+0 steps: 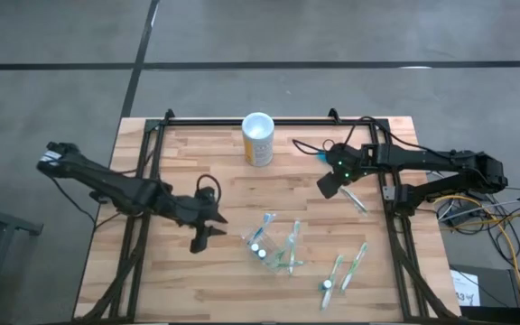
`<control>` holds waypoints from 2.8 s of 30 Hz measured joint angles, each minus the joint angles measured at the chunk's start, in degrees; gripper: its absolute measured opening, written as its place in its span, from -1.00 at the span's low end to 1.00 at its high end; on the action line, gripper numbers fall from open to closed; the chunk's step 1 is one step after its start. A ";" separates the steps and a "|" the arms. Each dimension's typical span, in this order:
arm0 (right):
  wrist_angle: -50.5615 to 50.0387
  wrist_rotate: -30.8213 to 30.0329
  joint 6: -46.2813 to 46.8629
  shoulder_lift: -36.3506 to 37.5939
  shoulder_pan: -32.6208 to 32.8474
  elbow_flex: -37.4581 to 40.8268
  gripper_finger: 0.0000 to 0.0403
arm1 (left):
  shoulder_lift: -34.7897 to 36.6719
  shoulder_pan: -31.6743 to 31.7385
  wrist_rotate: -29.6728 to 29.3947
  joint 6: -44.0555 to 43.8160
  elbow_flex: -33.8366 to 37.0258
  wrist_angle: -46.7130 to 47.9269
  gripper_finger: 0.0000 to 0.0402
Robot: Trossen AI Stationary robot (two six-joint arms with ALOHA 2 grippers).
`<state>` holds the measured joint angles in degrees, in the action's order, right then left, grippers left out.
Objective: Pick & Place toothbrushing station
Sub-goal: Adjust the transparent organizer on the table
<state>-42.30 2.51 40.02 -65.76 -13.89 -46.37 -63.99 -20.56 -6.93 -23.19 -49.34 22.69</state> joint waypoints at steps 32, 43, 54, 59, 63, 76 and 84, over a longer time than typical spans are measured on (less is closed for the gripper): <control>-6.89 9.50 2.90 -28.33 14.52 -38.70 -0.79 | 8.48 -0.16 -24.06 14.72 0.30 -8.11 -0.21; -11.43 9.05 6.12 -33.75 18.11 -46.28 -0.78 | 20.89 -0.06 -20.74 16.96 10.14 -11.49 -0.21; -11.52 7.48 9.15 -33.77 19.64 -46.05 -0.78 | 27.38 -0.06 -20.55 16.31 23.78 -23.63 -0.21; -11.49 7.54 8.74 -33.77 19.68 -46.05 -0.78 | 27.72 -0.08 -20.54 9.26 26.60 -23.43 -0.21; -11.48 7.66 7.74 -33.77 19.67 -46.03 -0.78 | 27.52 -0.10 -20.53 7.55 28.26 -23.66 -0.21; -11.44 7.82 5.46 -33.77 19.67 -46.01 -0.78 | 27.45 -0.10 -20.53 6.81 29.94 -23.59 -0.21; -11.36 7.78 6.29 -33.77 19.67 -46.01 -0.78 | 27.39 -0.10 -20.53 6.74 29.92 -23.57 -0.21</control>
<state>-53.66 10.30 46.30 -99.53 5.78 -92.38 -36.60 -20.67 -27.46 -16.45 -19.42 -0.89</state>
